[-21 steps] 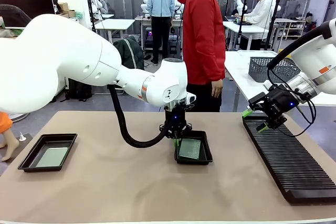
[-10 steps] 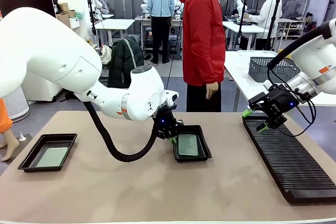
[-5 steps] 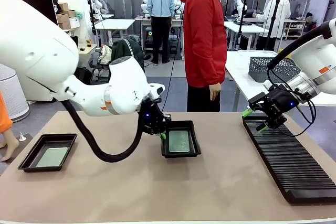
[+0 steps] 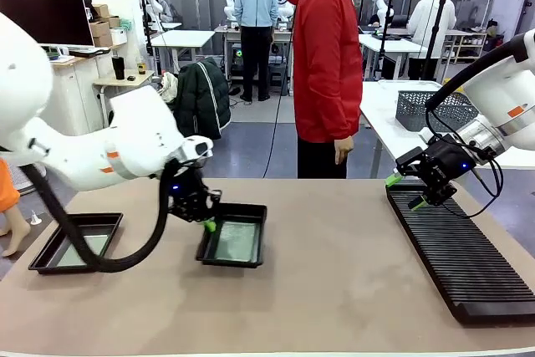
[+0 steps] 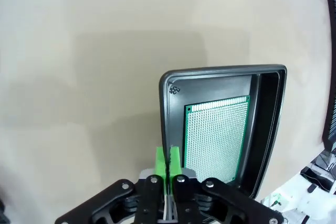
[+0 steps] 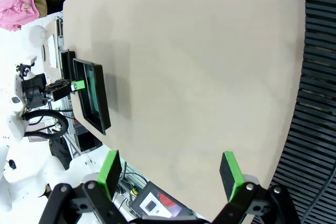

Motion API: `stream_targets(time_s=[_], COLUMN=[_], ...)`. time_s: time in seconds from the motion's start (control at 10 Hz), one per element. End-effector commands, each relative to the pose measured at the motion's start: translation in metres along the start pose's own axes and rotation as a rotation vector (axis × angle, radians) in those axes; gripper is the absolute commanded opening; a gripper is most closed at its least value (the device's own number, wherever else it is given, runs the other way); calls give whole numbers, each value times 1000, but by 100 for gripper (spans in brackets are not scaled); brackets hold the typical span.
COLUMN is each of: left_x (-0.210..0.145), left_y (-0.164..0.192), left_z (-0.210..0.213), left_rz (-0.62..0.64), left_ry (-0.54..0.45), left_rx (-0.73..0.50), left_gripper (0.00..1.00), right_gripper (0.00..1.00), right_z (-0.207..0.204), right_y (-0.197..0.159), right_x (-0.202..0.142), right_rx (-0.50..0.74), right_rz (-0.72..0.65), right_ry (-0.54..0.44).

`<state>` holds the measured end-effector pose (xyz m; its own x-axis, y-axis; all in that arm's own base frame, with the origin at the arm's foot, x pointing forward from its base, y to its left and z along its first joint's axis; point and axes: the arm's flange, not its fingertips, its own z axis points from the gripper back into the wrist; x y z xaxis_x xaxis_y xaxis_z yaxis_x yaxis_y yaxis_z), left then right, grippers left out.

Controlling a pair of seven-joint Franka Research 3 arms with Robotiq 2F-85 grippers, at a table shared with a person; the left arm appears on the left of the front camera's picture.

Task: Inspect and transfer BCBs to ESD trays.
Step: Pick up the ESD tray and place it on the left side of the table.

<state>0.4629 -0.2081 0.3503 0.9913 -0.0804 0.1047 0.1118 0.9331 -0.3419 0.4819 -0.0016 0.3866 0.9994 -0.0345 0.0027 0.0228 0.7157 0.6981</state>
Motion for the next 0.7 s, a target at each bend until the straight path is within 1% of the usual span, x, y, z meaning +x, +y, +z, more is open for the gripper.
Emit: stream_targets(time_s=[0.0,0.2,0.6], left_x=[-21,-32,-38], left_y=[33,66,111], left_z=[14,23,33], left_rz=[-13,-12,34], left_ry=[10,-4,-21], left_rx=[-16,-14,1], left_gripper=[0,0,0], right_gripper=[100,100,100], right_z=[0,0,0], right_y=[2,2,2], right_x=[1,1,1], right_rx=[-24,-24,-24], right_rz=[-14,-14,-14], right_ry=[-2,-2,-2])
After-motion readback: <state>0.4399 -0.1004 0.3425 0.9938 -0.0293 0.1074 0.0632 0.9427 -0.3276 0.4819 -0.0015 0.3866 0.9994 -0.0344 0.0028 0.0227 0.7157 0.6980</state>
